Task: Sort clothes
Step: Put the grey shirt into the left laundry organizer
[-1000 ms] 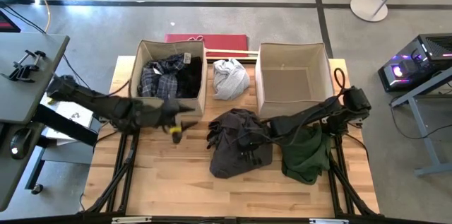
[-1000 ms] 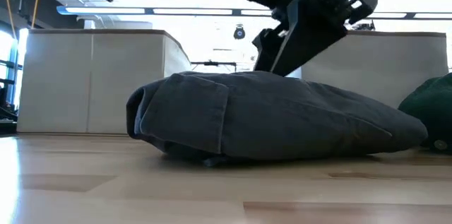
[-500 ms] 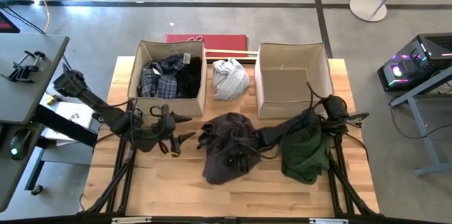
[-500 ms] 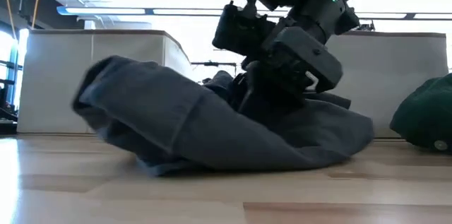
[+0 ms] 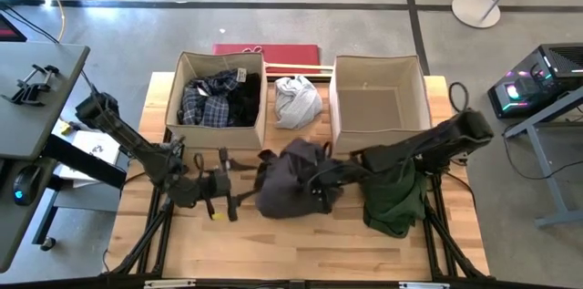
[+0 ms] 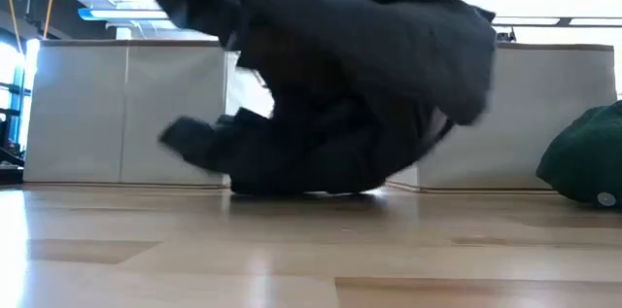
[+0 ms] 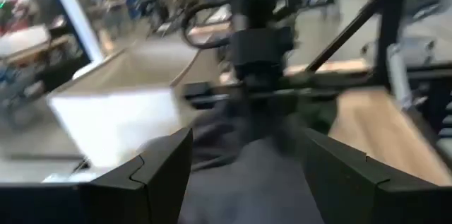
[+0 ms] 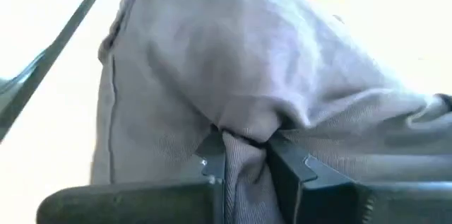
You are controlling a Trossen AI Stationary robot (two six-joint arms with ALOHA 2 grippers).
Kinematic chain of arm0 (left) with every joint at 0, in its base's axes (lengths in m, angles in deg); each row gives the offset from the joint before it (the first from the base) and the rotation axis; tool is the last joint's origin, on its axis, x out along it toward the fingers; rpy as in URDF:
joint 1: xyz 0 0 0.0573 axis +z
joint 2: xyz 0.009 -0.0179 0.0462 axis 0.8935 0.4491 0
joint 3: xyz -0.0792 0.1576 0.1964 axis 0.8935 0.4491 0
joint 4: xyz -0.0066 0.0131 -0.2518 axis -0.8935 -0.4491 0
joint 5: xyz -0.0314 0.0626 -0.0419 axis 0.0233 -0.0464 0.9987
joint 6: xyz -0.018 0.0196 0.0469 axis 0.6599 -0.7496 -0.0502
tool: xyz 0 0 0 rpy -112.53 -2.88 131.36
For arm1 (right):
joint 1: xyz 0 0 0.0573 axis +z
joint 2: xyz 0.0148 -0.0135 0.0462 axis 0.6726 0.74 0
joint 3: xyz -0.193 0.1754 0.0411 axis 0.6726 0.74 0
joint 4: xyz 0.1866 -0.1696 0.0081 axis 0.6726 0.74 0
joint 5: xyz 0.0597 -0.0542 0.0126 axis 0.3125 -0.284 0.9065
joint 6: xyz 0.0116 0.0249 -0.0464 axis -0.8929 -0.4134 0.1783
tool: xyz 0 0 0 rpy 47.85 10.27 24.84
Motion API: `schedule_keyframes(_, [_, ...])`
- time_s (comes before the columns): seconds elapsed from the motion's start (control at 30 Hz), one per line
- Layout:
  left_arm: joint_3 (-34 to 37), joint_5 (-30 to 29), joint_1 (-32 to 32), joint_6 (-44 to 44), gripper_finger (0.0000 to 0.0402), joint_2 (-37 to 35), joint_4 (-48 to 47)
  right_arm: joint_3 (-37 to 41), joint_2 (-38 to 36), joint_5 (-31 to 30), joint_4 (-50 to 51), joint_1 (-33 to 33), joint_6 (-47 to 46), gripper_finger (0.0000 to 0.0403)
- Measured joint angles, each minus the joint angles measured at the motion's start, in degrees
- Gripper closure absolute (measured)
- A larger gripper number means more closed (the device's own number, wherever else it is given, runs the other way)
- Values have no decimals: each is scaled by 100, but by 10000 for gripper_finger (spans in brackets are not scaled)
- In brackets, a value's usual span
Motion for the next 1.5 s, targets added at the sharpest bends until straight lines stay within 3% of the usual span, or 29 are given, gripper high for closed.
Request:
schedule_keyframes(0.13, [-2, 264, 322, -128, 158, 505, 1002, 14, -346, -66, -7, -34, 200, 367])
schedule_keyframes(0.3, [-2, 1298, 887, 358, 145, 1068, 1356, 41, -226, -102, -127, -23, 186, 367])
schedule_keyframes(0.43, [-2, 1942, 1409, 1589, 124, 1341, 1039, 39, 85, 80, -468, 4, 17, 367])
schedule_keyframes(0.63, [-5, 3229, 1555, 1979, 117, 1875, 305, 38, 714, 518, -881, 40, -110, 367])
schedule_keyframes(0.93, [-28, 3447, 1164, 1791, 122, 3006, -406, 41, 1817, 699, -2049, 141, -509, 367])
schedule_keyframes(1.1, [-39, 3503, 1054, 1968, 173, 3416, -391, -63, 2236, 878, -2264, 169, -702, 356])
schedule_keyframes(1.27, [-39, 3613, 1020, 2048, 275, 3467, -430, -101, 2276, 905, -2191, 127, -1187, 330])
schedule_keyframes(1.4, [-17, 3630, 1004, 2115, 361, 3339, -561, -114, 2108, 1107, -1976, 38, -1472, 292])
schedule_keyframes(1.5, [-6, 3656, 1004, 2165, 378, 3226, -660, -130, 1805, 1379, -1406, -55, -1439, 250])
